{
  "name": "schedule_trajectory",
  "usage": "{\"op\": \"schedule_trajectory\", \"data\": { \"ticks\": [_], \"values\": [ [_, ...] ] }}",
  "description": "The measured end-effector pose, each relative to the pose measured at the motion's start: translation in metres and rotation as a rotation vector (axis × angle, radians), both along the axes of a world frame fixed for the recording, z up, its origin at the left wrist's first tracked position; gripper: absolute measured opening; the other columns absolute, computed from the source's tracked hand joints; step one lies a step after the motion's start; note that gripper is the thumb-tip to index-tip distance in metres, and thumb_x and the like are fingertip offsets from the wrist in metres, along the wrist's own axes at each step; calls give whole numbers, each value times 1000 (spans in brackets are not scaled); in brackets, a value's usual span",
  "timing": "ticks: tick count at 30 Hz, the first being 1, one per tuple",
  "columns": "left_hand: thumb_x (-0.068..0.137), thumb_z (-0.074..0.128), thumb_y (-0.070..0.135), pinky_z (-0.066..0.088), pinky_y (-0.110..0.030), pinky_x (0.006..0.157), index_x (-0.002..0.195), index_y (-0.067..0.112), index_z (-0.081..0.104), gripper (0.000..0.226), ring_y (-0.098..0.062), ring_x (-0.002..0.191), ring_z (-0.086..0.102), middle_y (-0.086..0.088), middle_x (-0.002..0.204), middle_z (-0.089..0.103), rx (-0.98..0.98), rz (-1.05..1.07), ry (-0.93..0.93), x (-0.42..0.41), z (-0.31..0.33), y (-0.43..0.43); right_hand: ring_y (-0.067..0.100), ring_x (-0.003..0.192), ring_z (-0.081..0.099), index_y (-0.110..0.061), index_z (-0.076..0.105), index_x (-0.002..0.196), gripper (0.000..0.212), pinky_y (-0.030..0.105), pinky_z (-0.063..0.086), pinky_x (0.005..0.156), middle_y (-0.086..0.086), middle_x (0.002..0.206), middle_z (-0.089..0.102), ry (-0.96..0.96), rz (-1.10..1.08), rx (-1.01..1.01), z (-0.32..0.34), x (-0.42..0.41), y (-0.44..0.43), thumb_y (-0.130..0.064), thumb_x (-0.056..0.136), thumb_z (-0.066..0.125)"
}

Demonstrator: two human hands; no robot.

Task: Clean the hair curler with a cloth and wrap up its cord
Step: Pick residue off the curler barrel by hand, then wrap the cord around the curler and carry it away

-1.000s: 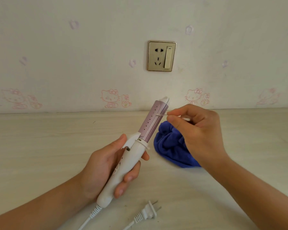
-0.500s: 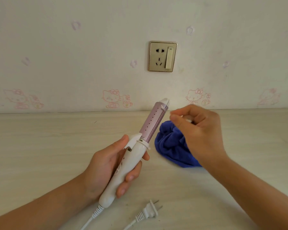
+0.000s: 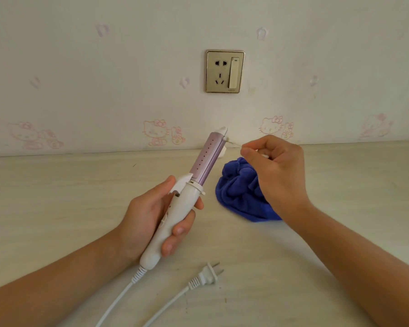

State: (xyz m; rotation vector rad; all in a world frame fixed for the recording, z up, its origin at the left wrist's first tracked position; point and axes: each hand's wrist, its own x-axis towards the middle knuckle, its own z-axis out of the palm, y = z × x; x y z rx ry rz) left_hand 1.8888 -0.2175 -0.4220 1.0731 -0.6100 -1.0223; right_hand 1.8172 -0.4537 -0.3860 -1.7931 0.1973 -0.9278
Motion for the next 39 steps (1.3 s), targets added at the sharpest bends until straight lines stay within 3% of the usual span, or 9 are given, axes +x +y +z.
{"op": "schedule_trajectory", "data": {
  "ticks": [7,13,17,20,24,28,33,36,39],
  "values": [
    [98,32,59,36,-20,34,104,2,66,66,-18,30,44,-13,59,45,93,70,-145,-12,5,-2,11,48,52,-26,77,78,20,22,48,54,-5,50,57,-43,21,-4,-1,-31,-8,-10,89,72],
    [101,29,54,34,-20,33,107,-1,60,64,-19,30,41,-13,59,44,212,140,-238,-23,12,-10,12,62,70,-28,79,96,32,28,58,64,-2,72,74,143,91,-208,-31,-114,-22,0,97,65],
    [102,34,58,36,-22,35,109,-1,61,65,-19,33,41,-11,60,48,281,175,-295,-30,13,-7,1,89,74,-32,81,103,27,21,55,82,-23,93,78,365,7,-510,-40,-163,-42,-10,96,68],
    [93,44,64,37,-23,39,113,2,62,68,-20,38,43,-9,64,53,327,225,-353,-38,16,-3,2,121,63,-32,77,118,32,20,41,106,-29,124,64,545,24,-736,-43,-181,-50,-11,99,62],
    [87,57,66,36,-26,45,105,13,61,56,-19,44,46,-11,75,57,317,289,-440,-55,24,0,1,141,46,-33,67,135,41,18,28,116,-26,143,54,644,59,-782,-44,-188,-48,-13,102,52],
    [93,58,61,37,-25,43,96,25,64,37,-18,42,46,-11,78,55,269,314,-494,-73,40,-1,1,138,48,-35,72,126,30,23,34,115,-22,143,58,638,60,-679,-36,-192,-44,-24,101,59],
    [94,64,47,31,-29,46,96,6,57,41,-21,46,42,-12,81,53,214,292,-474,-89,62,-7,4,111,68,-21,78,106,21,37,51,100,-12,112,76,234,12,-300,-20,-186,13,-7,94,70],
    [94,60,34,33,-30,46,91,-1,54,35,-22,49,44,-12,79,55,134,257,-487,-98,76,-14,8,103,72,-26,71,117,31,33,57,95,-5,103,78,228,317,107,-6,-162,82,-13,89,69],
    [90,58,21,37,-29,46,103,9,61,18,-21,49,45,-9,79,60,47,299,-477,-105,91,-18,24,97,71,-12,66,114,34,43,57,92,19,102,74,217,604,506,3,-135,130,-11,80,70]
  ]
}}
